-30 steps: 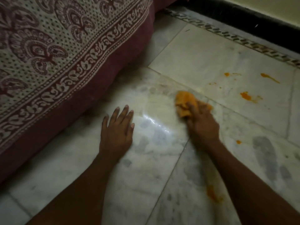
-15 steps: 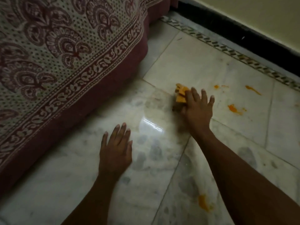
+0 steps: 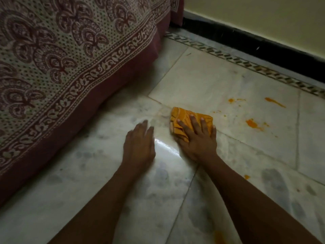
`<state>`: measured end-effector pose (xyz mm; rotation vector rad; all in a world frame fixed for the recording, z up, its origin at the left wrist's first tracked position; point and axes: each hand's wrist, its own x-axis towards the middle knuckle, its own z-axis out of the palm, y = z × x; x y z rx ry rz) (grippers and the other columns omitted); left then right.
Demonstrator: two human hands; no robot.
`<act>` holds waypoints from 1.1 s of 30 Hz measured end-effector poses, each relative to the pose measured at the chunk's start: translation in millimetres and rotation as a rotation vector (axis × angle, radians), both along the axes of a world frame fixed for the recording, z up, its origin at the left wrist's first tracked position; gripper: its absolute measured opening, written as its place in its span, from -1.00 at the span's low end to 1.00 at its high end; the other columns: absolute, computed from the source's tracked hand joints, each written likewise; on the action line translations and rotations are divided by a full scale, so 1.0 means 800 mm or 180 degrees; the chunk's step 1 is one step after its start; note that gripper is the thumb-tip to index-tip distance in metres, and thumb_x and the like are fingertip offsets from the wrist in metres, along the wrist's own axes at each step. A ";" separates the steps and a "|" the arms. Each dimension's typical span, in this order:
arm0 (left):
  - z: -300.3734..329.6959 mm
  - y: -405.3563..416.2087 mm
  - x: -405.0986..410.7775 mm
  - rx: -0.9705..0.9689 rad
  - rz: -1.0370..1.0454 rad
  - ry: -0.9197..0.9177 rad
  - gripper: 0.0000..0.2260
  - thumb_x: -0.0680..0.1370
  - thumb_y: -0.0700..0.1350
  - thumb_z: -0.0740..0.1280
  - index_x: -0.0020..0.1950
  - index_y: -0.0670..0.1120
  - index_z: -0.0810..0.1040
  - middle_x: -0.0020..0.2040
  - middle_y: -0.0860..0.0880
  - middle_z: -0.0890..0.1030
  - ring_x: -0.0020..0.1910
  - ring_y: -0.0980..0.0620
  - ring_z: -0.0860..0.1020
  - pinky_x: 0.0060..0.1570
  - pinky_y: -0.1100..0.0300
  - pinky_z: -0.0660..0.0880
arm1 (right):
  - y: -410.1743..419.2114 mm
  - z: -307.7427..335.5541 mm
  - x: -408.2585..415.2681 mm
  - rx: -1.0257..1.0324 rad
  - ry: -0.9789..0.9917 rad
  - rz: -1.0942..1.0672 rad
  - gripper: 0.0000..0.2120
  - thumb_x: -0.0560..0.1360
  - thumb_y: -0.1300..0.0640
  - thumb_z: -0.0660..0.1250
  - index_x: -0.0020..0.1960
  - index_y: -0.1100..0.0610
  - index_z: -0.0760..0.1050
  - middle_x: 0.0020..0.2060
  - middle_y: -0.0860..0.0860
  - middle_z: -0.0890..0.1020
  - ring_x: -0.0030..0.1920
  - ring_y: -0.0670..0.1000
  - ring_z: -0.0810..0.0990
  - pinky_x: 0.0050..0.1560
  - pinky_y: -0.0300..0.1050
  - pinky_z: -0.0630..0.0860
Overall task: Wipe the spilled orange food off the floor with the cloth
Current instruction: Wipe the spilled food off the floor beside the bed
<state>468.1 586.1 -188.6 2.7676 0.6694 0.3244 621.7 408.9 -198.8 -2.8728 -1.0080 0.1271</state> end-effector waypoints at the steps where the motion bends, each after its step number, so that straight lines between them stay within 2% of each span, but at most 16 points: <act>1: -0.002 0.004 0.029 -0.0121 -0.0042 0.0024 -0.54 0.62 -0.05 0.16 0.49 -0.14 0.49 0.55 -0.20 0.43 0.50 -0.21 0.43 0.40 -0.15 0.41 | 0.013 -0.004 0.005 0.0133 -0.0175 -0.0165 -0.37 0.51 -0.48 0.08 0.56 -0.42 0.21 0.65 -0.05 0.23 0.62 0.26 0.21 0.56 0.36 -0.07; 3: -0.009 0.011 0.074 -0.0253 0.0028 0.0036 -0.50 0.64 -0.01 0.10 0.58 -0.09 0.39 0.62 -0.14 0.35 0.57 -0.18 0.34 0.48 -0.15 0.33 | 0.042 -0.007 0.026 0.0337 -0.0650 -0.0188 -0.38 0.48 -0.42 0.19 0.48 -0.23 0.46 0.46 0.11 0.52 0.35 0.42 0.47 0.46 0.42 0.18; 4: -0.018 0.008 0.089 -0.0210 0.0126 0.0055 -0.49 0.66 0.03 0.07 0.60 -0.05 0.36 0.64 -0.10 0.31 0.60 -0.16 0.29 0.51 -0.17 0.27 | 0.054 -0.003 0.044 0.0394 -0.0741 -0.0162 -0.35 0.45 -0.41 0.22 0.46 -0.18 0.47 0.36 0.13 0.56 0.23 0.41 0.51 0.34 0.40 0.32; 6: -0.032 0.000 0.097 0.0058 0.0291 0.0076 -0.50 0.68 0.06 0.04 0.62 0.00 0.33 0.66 -0.05 0.27 0.63 -0.12 0.24 0.55 -0.19 0.21 | 0.074 0.008 0.072 0.0347 -0.0660 -0.0110 -0.28 0.43 -0.42 0.20 0.52 -0.17 0.37 0.32 0.14 0.51 0.18 0.34 0.48 0.19 0.31 0.41; 7: -0.037 0.000 0.097 0.0176 0.0319 0.0067 -0.50 0.68 0.07 0.04 0.62 0.02 0.32 0.66 -0.04 0.27 0.64 -0.11 0.23 0.55 -0.20 0.20 | 0.080 0.006 0.081 0.0317 -0.0679 -0.0154 -0.27 0.44 -0.42 0.17 0.55 -0.18 0.33 0.33 0.16 0.50 0.21 0.33 0.47 0.22 0.32 0.40; 10: -0.042 0.006 0.106 0.0227 0.0368 0.0088 -0.52 0.69 0.07 0.04 0.61 0.04 0.33 0.66 -0.03 0.27 0.64 -0.08 0.22 0.55 -0.18 0.19 | 0.081 -0.017 0.085 0.0671 -0.0811 -0.0156 -0.36 0.52 -0.37 0.19 0.53 -0.14 0.44 0.44 0.21 0.52 0.44 0.35 0.46 0.46 0.39 0.28; 12: -0.041 0.003 0.105 0.0229 0.0424 0.0137 -0.52 0.69 0.08 0.03 0.60 0.04 0.33 0.66 -0.03 0.27 0.64 -0.08 0.22 0.54 -0.17 0.19 | 0.057 -0.026 0.068 0.0727 -0.0639 0.0184 -0.36 0.58 -0.34 0.14 0.60 -0.15 0.31 0.60 0.13 0.35 0.60 0.23 0.30 0.56 0.32 0.15; 14: -0.032 0.002 0.111 0.0151 0.0434 0.0162 -0.52 0.69 0.08 0.03 0.60 0.03 0.34 0.66 -0.03 0.26 0.64 -0.08 0.21 0.54 -0.17 0.20 | 0.019 -0.015 0.068 0.0533 -0.0420 0.0635 -0.34 0.60 -0.35 0.08 0.65 -0.21 0.14 0.67 0.02 0.18 0.67 0.12 0.12 0.60 0.27 0.08; 16: -0.025 -0.002 0.110 0.0108 0.0451 0.0188 -0.52 0.68 0.08 0.04 0.59 0.03 0.36 0.66 -0.03 0.27 0.64 -0.08 0.22 0.53 -0.18 0.21 | -0.019 -0.009 0.078 0.0356 -0.0370 0.0671 -0.34 0.59 -0.37 0.04 0.66 -0.24 0.10 0.68 -0.02 0.12 0.68 0.09 0.08 0.60 0.28 0.08; 19: -0.023 0.000 0.113 0.0063 0.0486 0.0146 -0.53 0.68 0.06 0.06 0.58 0.04 0.37 0.66 -0.02 0.28 0.64 -0.06 0.23 0.52 -0.17 0.20 | -0.019 -0.014 0.120 0.0228 -0.0352 -0.0543 -0.33 0.58 -0.39 -0.04 0.65 -0.27 0.06 0.69 -0.01 0.08 0.68 0.15 0.06 0.60 0.32 0.00; 22: -0.033 0.003 0.111 0.0102 0.0506 0.0134 -0.53 0.68 0.06 0.06 0.59 0.05 0.35 0.66 -0.02 0.27 0.64 -0.06 0.21 0.53 -0.17 0.19 | 0.063 -0.021 0.151 0.0349 -0.0312 -0.1397 -0.31 0.58 -0.38 -0.02 0.67 -0.21 0.08 0.69 0.06 0.11 0.67 0.25 0.03 0.57 0.42 -0.06; 23: -0.036 0.006 0.113 0.0126 0.0501 0.0138 -0.53 0.68 0.06 0.06 0.59 0.04 0.35 0.66 -0.02 0.27 0.64 -0.07 0.22 0.53 -0.17 0.19 | 0.091 -0.022 0.154 0.0486 -0.0297 -0.1412 -0.32 0.59 -0.36 0.01 0.66 -0.17 0.12 0.68 0.08 0.15 0.67 0.26 0.06 0.57 0.43 -0.05; 25: -0.036 0.009 0.111 0.0141 0.0485 0.0214 -0.51 0.67 0.08 0.04 0.60 0.03 0.35 0.67 -0.03 0.26 0.64 -0.08 0.23 0.52 -0.18 0.20 | 0.120 -0.024 0.136 0.0580 -0.0352 -0.0908 -0.35 0.61 -0.32 0.05 0.65 -0.15 0.18 0.66 0.08 0.22 0.65 0.26 0.12 0.58 0.41 -0.02; 29: -0.031 0.003 0.112 0.0089 0.0474 0.0286 -0.47 0.66 0.12 0.04 0.63 0.03 0.30 0.68 -0.04 0.23 0.64 -0.10 0.21 0.52 -0.21 0.22 | 0.054 -0.019 0.098 0.0493 -0.0488 0.0156 -0.37 0.60 -0.34 0.11 0.64 -0.25 0.14 0.68 -0.02 0.14 0.67 0.14 0.11 0.58 0.33 0.06; 31: -0.027 0.003 0.115 0.0103 0.0474 0.0244 -0.47 0.66 0.13 0.07 0.63 0.03 0.30 0.68 -0.04 0.22 0.65 -0.10 0.21 0.52 -0.21 0.21 | 0.008 -0.016 0.099 0.0568 -0.0649 -0.0130 -0.38 0.57 -0.33 0.18 0.60 -0.26 0.25 0.65 0.02 0.25 0.63 0.18 0.24 0.56 0.35 0.11; 33: -0.025 0.001 0.120 0.0118 0.0451 0.0189 -0.48 0.65 0.11 0.11 0.62 0.04 0.32 0.67 -0.04 0.24 0.65 -0.09 0.22 0.51 -0.20 0.21 | 0.002 -0.017 0.126 0.0508 -0.0785 -0.0941 -0.40 0.56 -0.29 0.21 0.58 -0.21 0.33 0.60 0.09 0.35 0.58 0.28 0.32 0.53 0.42 0.12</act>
